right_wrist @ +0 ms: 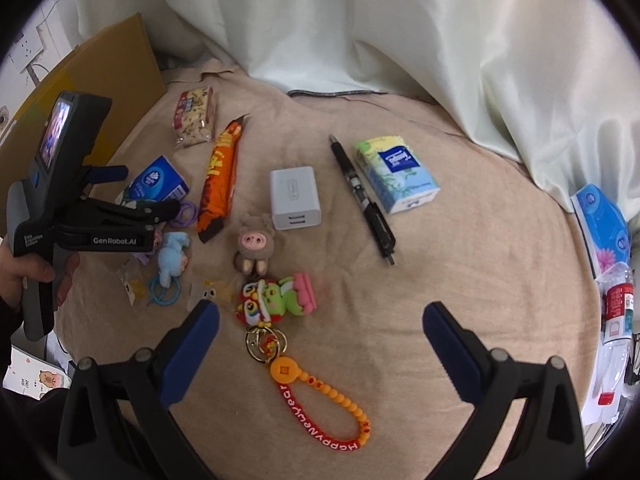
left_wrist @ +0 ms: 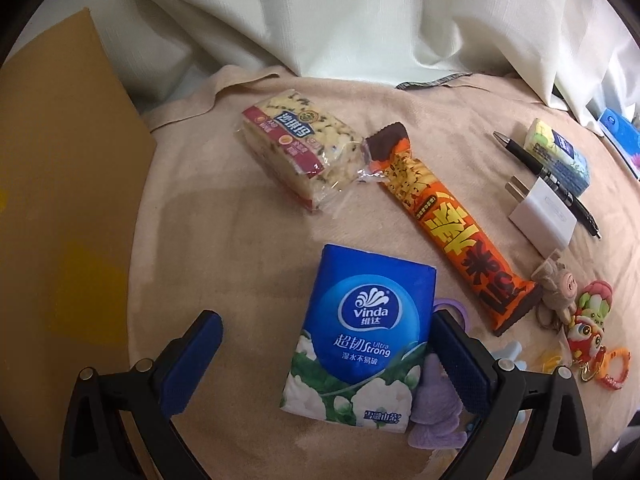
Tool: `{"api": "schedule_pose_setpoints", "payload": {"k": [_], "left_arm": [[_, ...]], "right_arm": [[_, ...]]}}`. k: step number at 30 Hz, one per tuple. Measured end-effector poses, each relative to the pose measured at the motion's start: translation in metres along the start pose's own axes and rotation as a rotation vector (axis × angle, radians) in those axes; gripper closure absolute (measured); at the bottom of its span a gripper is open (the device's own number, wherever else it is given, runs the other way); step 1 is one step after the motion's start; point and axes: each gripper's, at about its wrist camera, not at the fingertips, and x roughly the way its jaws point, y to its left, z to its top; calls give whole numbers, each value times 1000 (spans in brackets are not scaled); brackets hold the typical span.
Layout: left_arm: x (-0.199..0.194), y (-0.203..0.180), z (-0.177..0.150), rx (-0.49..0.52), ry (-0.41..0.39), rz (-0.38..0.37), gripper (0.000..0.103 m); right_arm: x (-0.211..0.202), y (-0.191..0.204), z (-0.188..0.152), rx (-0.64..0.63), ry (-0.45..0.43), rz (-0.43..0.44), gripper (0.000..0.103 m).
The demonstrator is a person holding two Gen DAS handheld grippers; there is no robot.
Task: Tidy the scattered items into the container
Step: 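Move both tools back toward the remaining items on the table, then grasp the blue Vinda tissue pack with the left tool while the right tool grasps the red-green plush keychain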
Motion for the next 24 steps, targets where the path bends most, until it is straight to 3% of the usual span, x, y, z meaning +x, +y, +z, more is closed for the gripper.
{"api": "schedule_pose_setpoints", "payload": {"k": [2, 7, 11, 24], "left_arm": [[0, 1, 0, 1, -7, -11, 6], [-6, -8, 1, 46, -12, -21, 48], [-8, -16, 1, 92, -21, -8, 48], [-22, 2, -2, 5, -21, -17, 48]], "right_arm": [[1, 0, 0, -1, 1, 5, 0], [5, -1, -1, -6, -21, 35, 0], [14, 4, 0, -51, -13, 52, 0], [43, 23, -4, -213, 23, 14, 1]]}}
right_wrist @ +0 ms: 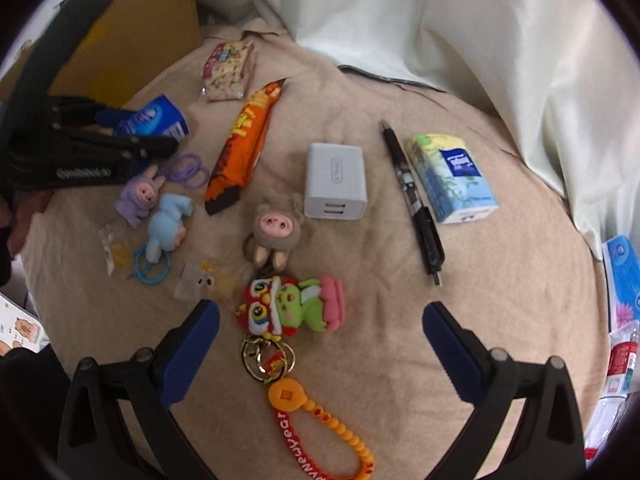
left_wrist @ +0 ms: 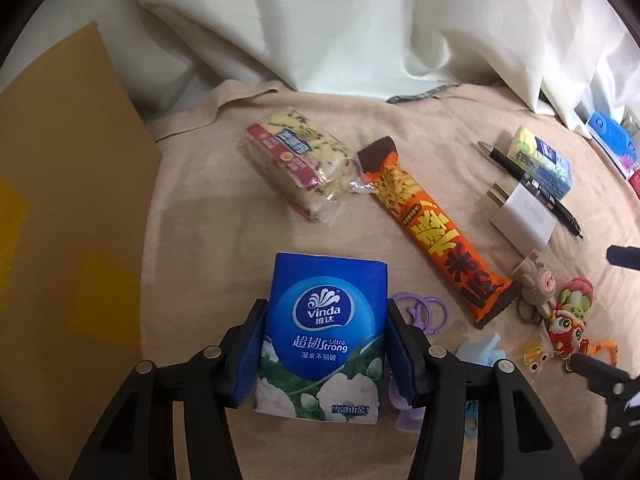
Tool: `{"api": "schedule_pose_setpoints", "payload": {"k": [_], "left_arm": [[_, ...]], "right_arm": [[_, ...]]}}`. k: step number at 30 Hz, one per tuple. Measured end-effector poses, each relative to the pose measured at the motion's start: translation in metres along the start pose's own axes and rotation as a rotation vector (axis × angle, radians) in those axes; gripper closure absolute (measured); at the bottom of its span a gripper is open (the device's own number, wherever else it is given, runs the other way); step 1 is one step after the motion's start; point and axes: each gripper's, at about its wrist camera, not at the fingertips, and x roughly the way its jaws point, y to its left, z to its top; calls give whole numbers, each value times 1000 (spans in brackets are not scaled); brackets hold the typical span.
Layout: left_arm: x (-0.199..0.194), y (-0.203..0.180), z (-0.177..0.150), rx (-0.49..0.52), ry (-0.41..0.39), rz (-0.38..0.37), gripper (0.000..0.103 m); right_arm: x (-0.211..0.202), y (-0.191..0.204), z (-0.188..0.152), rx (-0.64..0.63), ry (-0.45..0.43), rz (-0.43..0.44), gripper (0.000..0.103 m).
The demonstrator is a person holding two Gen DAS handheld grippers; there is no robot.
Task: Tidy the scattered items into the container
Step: 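Grasp the blue Vinda tissue pack with the left tool while the right tool grasps the red-green plush keychain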
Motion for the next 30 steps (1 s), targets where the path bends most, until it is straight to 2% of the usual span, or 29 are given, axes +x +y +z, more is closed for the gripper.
{"api": "schedule_pose_setpoints", "payload": {"k": [8, 15, 17, 19, 25, 30], "left_arm": [[-10, 12, -1, -44, -13, -5, 48], [-14, 13, 0, -46, -18, -10, 48], [-15, 12, 0, -44, -21, -8, 48], [-15, 12, 0, -48, -20, -11, 48], [-18, 13, 1, -63, -22, -16, 48], [-30, 14, 3, -91, -29, -21, 48]], "right_arm": [[9, 0, -3, -19, 21, 7, 9], [16, 12, -7, -119, 23, -4, 11], [17, 9, -8, -94, 26, 38, 28], [17, 4, -7, -52, 34, 84, 40], [13, 1, -9, -36, 26, 90, 40], [-4, -9, -7, -1, -16, 91, 40]]}}
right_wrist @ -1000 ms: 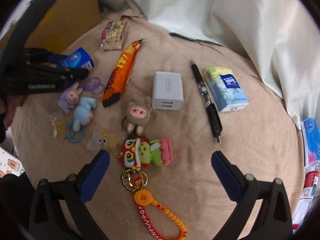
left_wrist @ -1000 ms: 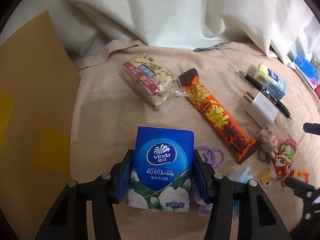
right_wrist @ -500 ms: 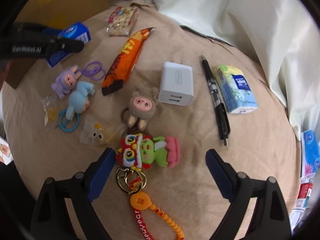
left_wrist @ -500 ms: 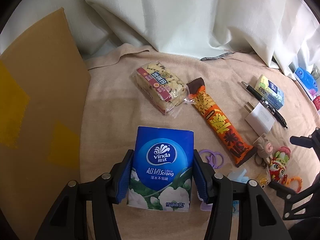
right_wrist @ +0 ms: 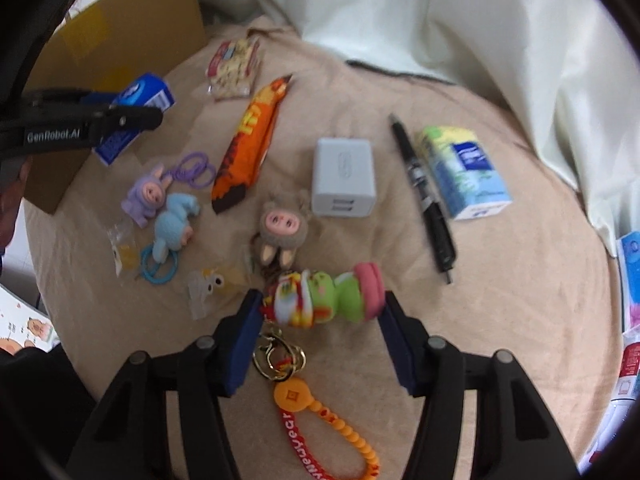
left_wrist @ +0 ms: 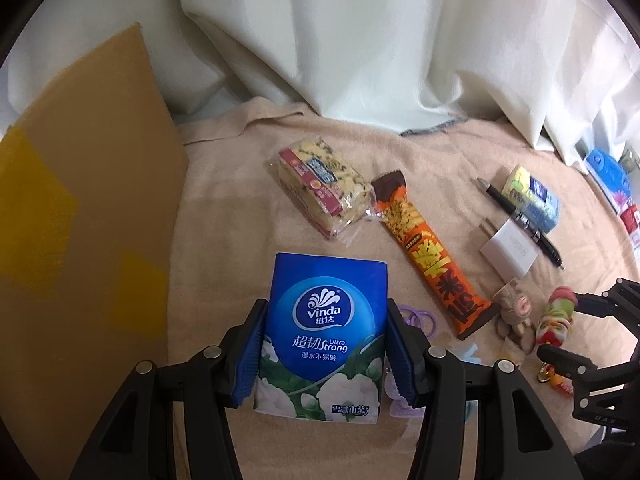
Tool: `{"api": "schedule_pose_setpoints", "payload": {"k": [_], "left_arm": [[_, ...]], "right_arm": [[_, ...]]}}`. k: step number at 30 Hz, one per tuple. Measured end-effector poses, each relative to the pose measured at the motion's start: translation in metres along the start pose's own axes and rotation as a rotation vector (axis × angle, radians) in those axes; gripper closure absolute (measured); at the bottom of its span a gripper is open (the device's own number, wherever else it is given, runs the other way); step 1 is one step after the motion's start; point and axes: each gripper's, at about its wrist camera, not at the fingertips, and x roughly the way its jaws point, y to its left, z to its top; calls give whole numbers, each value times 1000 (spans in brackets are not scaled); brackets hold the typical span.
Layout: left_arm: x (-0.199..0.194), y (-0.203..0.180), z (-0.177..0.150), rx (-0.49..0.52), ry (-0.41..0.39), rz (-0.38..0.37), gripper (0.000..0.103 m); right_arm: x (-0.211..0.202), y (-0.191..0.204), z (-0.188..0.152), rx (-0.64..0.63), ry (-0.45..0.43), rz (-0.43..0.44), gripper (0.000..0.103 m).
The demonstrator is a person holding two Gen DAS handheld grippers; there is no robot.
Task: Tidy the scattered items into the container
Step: 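Grasp the blue Vinda tissue pack with the left tool while the right tool grasps the red-green plush keychain, then carry the tissue pack and plush keychain over the box with both tools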
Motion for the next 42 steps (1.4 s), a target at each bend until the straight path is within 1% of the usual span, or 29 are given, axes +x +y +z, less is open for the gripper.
{"api": "schedule_pose_setpoints", "payload": {"k": [3, 5, 9, 11, 13, 15, 17, 21, 25, 29, 33, 35, 42], "left_arm": [[-14, -2, 3, -2, -32, -13, 48], [-21, -4, 5, 5, -48, -9, 48], [-29, -4, 6, -5, -55, -22, 48], [-34, -4, 6, -13, -51, -25, 48], [-43, -3, 7, -31, -54, -31, 48], [-57, -3, 9, -45, -79, -44, 48], [-71, -5, 13, -35, -96, -23, 48], [-95, -5, 23, -41, -129, -26, 48], [-121, -2, 34, -75, -157, -61, 48], [-137, -1, 41, -80, -175, -38, 48], [-145, 2, 43, -98, -173, -57, 48], [-146, 1, 42, -92, -174, -43, 48], [-149, 4, 41, -97, -175, -41, 48]], "right_arm": [[-18, -6, 1, 20, -39, -5, 40], [-19, -8, 4, 20, -39, -9, 40], [-21, -11, 1, 37, -46, 5, 41], [-28, -13, 2, 58, -65, 17, 41], [-41, -16, 6, 68, -94, 22, 41], [-60, -15, 10, 68, -137, 16, 41], [-79, -15, 15, 75, -185, 14, 41], [-110, -15, 30, 84, -267, 10, 41], [-135, -15, 47, 87, -324, -23, 41], [-157, -20, 54, 99, -377, -15, 41], [-169, -20, 57, 78, -399, -49, 41], [-168, -22, 57, 82, -395, -45, 41], [-167, -26, 58, 89, -395, -34, 41]]}}
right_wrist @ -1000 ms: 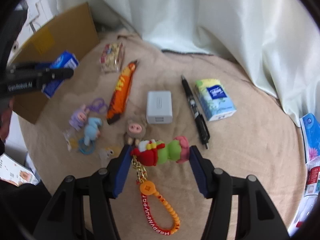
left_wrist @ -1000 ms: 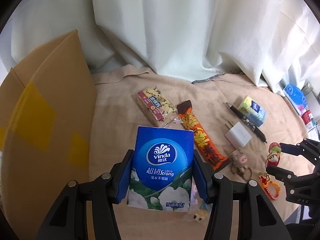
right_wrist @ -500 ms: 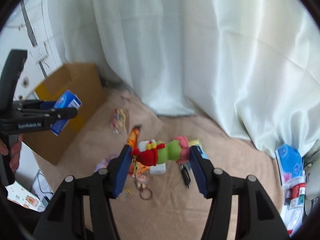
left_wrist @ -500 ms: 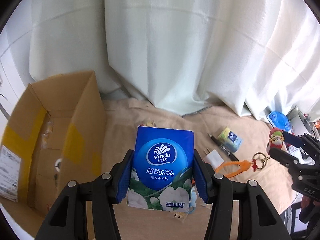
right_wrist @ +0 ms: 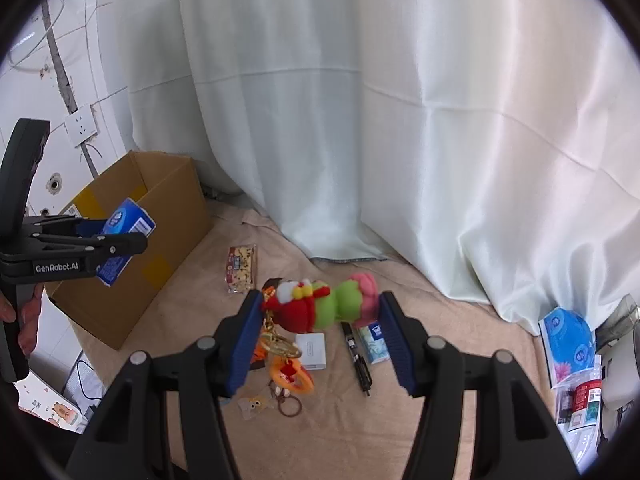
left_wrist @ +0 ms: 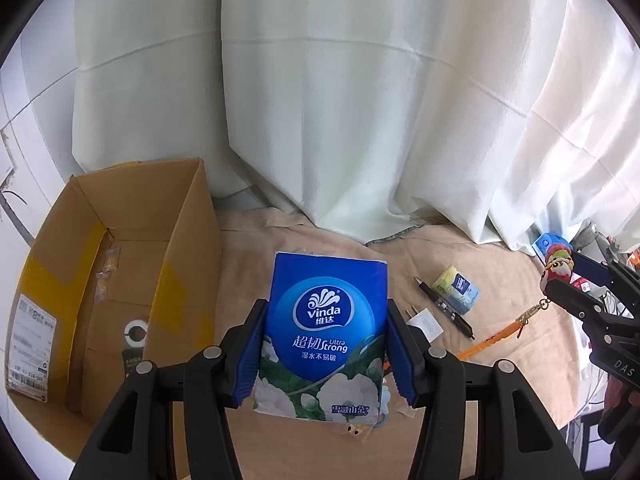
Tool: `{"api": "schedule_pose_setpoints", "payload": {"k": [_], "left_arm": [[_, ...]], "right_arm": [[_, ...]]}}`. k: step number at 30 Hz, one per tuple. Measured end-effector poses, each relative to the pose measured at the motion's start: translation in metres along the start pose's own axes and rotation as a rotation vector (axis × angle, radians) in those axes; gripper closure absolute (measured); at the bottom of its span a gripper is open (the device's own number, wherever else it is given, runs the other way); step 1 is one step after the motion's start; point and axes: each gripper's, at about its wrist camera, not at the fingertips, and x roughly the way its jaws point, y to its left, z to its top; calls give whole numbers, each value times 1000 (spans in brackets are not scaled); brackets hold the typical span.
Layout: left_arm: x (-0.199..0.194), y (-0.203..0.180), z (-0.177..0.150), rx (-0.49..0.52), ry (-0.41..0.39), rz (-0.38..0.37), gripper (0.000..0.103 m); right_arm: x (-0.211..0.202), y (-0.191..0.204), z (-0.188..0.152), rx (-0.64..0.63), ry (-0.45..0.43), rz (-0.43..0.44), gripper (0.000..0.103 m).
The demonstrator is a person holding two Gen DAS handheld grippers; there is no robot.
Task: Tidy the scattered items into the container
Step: 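Carry the tissue pack and plush keychain over the box with both tools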
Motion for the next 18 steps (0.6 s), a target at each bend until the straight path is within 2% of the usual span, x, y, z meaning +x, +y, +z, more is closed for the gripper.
{"api": "schedule_pose_setpoints", "payload": {"k": [5, 9, 13, 18], "left_arm": [[-14, 12, 11, -7, -25, 24, 48], [-33, 30, 21, -19, -61, 64, 48], [-52, 57, 31, -31, -102, 143, 48], [-71, 103, 32, -87, -127, 206, 47]], "right_arm": [[-3, 9, 17, -33, -34, 2, 41], [-5, 24, 47, -78, -82, 27, 41], [-1, 53, 83, -148, -135, 49, 41], [11, 104, 126, -216, -194, 94, 41]]}}
